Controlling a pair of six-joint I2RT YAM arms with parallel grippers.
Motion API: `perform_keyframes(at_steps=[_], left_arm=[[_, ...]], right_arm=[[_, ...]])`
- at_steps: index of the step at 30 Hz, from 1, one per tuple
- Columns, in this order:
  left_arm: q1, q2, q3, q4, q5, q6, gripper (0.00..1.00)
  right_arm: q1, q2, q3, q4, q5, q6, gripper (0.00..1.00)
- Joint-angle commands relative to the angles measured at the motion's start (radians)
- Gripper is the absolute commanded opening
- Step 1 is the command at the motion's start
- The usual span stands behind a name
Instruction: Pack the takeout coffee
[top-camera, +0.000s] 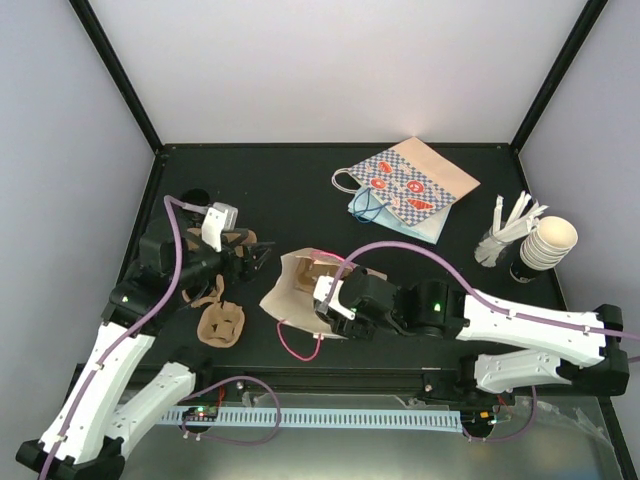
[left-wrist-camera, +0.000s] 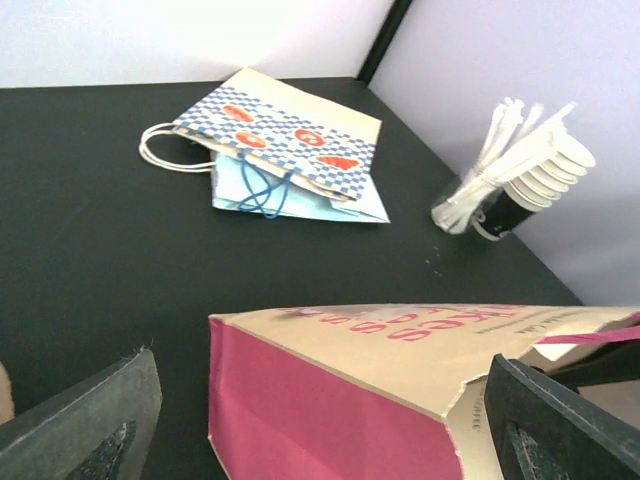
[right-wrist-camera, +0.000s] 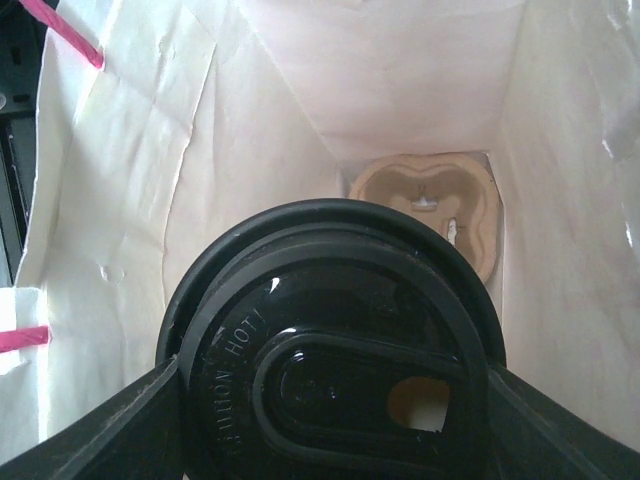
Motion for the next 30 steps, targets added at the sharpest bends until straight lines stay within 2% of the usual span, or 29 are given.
perform_keyframes(at_steps=[1,5,11,17,22,27,30], left_arm=[[0.008,-0.022,-0.004,0.022,0.120,0.108,0.92],[0.007,-0.016,0.025,-0.036,0.118,0.210,0.92],[0.004,-0.003,0.018,-0.076,0.223,0.304,0.92],[-0.036,-0.042,-0.020,-0.029,0.220,0.354,0.92],[-0.136,-0.040,-0.029,-0.014,0.209,0.371,0.92],[-0.325,-0.038,-0.028,-0.009,0.024,0.364,0.92],[-0.390,-0.031,-0.016,-0.005,-0.042,0.347,0.91]], right_arm=[[0.033,0.015,-0.041,-0.053,0.075,-0.007,0.43],[0.066,0.011,-0.049,-0.062,0.091,-0.010,0.43],[0.113,-0.005,-0.071,-0.068,0.142,0.001,0.43],[0.118,-0.023,-0.076,-0.072,0.158,0.001,0.43],[0.122,-0.027,-0.073,-0.060,0.180,-0.007,0.44],[0.124,-0.017,-0.068,-0.011,0.208,-0.029,0.44],[0.129,-0.018,-0.067,0.013,0.214,-0.038,0.44]])
